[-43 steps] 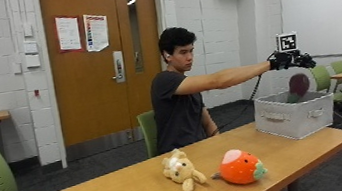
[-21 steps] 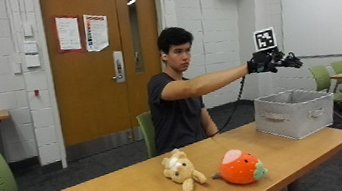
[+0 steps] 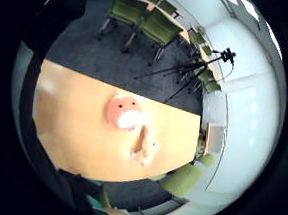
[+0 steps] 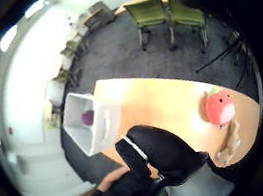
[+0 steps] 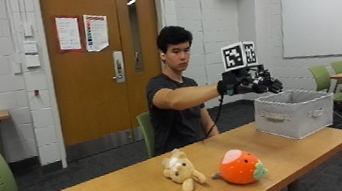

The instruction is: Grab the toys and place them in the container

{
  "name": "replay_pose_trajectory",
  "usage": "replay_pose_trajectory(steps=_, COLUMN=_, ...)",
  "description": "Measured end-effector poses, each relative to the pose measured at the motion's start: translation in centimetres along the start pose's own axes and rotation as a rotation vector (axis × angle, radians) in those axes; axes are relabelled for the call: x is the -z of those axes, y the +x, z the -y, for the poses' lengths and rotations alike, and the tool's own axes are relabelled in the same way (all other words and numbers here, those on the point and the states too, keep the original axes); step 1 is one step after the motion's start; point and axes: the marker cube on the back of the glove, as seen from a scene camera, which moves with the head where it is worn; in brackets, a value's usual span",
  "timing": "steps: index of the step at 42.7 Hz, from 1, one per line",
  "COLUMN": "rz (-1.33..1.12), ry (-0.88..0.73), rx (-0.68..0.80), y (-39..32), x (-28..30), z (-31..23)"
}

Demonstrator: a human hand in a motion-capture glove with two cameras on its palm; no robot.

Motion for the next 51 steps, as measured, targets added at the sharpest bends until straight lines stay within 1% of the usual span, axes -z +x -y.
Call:
replay_pose_trajectory(steps=7, rz=0.034, ry=-0.031, rx=-0.082, y=4.6, x=-5.0, z=0.0)
replay_pose_trajectory(steps=12, rz=0.054, ry=-0.063, rx=-0.114, y=6.8, x=-9.2, z=-0.3)
replay_pose_trajectory(steps=20, rz=0.051, ry=-0.15, rx=-0.13, y=8.7, x=-15.2, z=-1.2)
replay_pose_trajectory(steps=31, rz=0.131, ry=-0.299, rx=-0.212, y=11.1, x=-22.0, z=-3.4)
replay_pose_trajectory(steps=35, rz=0.136, ry=-0.322, rx=-0.214, y=11.3, x=-23.1, z=-4.3)
replay_pose_trajectory(steps=41, rz=0.087, ry=-0.338, rx=-0.214, y=10.9, x=-23.3, z=-4.8)
replay_pose_trajectory(steps=51, rz=0.099, ry=-0.316, rx=-0.304, y=11.3, x=-22.8, z=-4.8)
